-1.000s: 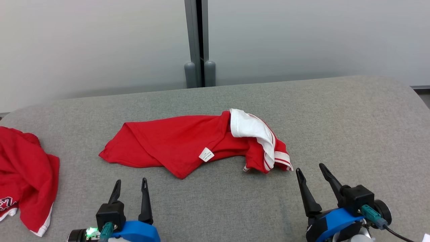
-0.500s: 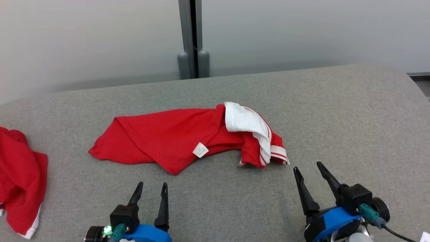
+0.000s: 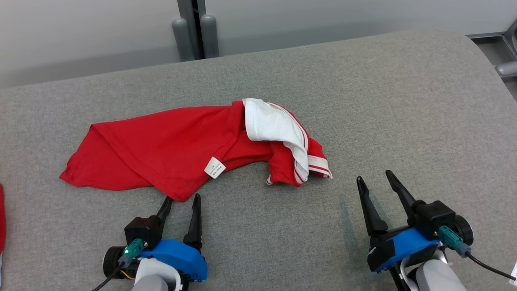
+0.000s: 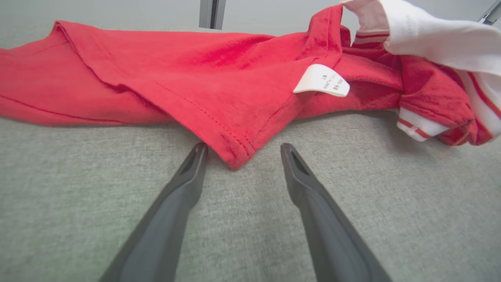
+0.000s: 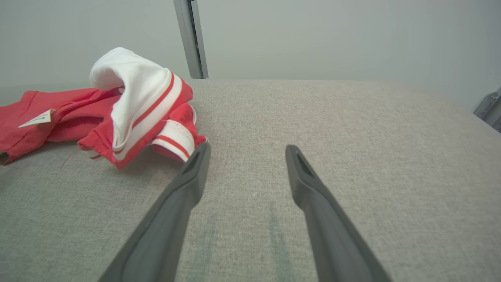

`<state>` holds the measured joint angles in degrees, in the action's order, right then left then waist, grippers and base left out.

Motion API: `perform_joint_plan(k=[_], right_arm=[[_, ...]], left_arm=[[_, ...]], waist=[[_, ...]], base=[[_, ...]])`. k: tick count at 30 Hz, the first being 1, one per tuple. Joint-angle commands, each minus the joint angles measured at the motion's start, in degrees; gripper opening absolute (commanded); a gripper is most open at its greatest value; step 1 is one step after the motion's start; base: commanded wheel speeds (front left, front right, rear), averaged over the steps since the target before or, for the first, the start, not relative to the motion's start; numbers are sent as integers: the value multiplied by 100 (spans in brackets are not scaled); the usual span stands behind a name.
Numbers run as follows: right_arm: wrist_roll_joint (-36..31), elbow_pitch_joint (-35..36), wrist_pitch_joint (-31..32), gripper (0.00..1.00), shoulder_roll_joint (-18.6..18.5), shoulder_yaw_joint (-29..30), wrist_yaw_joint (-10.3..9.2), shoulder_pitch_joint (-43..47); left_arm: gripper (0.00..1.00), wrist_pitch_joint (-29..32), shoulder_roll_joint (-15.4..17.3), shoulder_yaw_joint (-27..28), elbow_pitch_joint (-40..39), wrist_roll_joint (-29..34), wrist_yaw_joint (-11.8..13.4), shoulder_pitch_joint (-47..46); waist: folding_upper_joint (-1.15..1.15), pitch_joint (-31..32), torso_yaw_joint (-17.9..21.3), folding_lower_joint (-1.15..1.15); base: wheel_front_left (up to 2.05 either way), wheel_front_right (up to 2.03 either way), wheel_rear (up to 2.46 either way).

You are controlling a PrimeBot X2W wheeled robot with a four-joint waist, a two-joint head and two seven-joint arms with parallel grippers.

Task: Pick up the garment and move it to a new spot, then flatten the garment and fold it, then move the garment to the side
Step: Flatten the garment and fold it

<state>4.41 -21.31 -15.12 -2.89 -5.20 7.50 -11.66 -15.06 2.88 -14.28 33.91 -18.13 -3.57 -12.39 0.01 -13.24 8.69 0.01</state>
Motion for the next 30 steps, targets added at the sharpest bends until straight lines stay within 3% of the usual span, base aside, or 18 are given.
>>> perform_joint_plan(k=[1, 4, 5, 6, 7, 8, 16, 24, 30], right_arm=[[-22, 47, -5, 100, -4, 19, -2, -84], [6, 65, -5, 100, -3, 35, -2, -90], [20, 69, -5, 100, -4, 41, -2, -100], [27, 67, -5, 100, -3, 32, -2, -113], [41, 53, -5, 100, -4, 20, -2, -134], [59, 42, -5, 100, -4, 9, -2, -144], [45, -5, -5, 100, -4, 33, -2, -61], [109, -53, -5, 100, -4, -79, -2, 143], [155, -148, -4, 100, -5, -222, -2, 252]], left_arm=[[100, -18, 4, 38, -52, -48, -28, -123], [100, -18, 4, 81, -72, -116, -23, -213], [94, -18, 3, 56, -86, -130, -13, -229], [78, -18, 2, 38, -81, -138, -9, -232], [34, -18, 3, 28, -62, -112, -27, -248], [0, -18, 3, 25, -39, -73, -40, -263], [0, -18, 3, 128, 15, -118, -75, -195], [0, -17, 1, 709, -894, 295, 207, 440], [0, -18, 3, 1140, -1041, 523, 257, 797]], waist=[[-1, -45, 2, -1], [-1, -84, -14, -1], [-1, -97, -25, -1], [-1, -104, -34, -1], [-1, -109, -42, -1], [-1, -112, -50, -1], [-1, 12, -162, -1], [-1, 426, -643, -1], [-1, 625, -858, -1]], base=[[0, 0, 0], [0, 0, 0], [0, 0, 0], [0, 0, 0], [0, 0, 0], [0, 0, 0], [0, 0, 0], [0, 0, 0], [0, 0, 0]])
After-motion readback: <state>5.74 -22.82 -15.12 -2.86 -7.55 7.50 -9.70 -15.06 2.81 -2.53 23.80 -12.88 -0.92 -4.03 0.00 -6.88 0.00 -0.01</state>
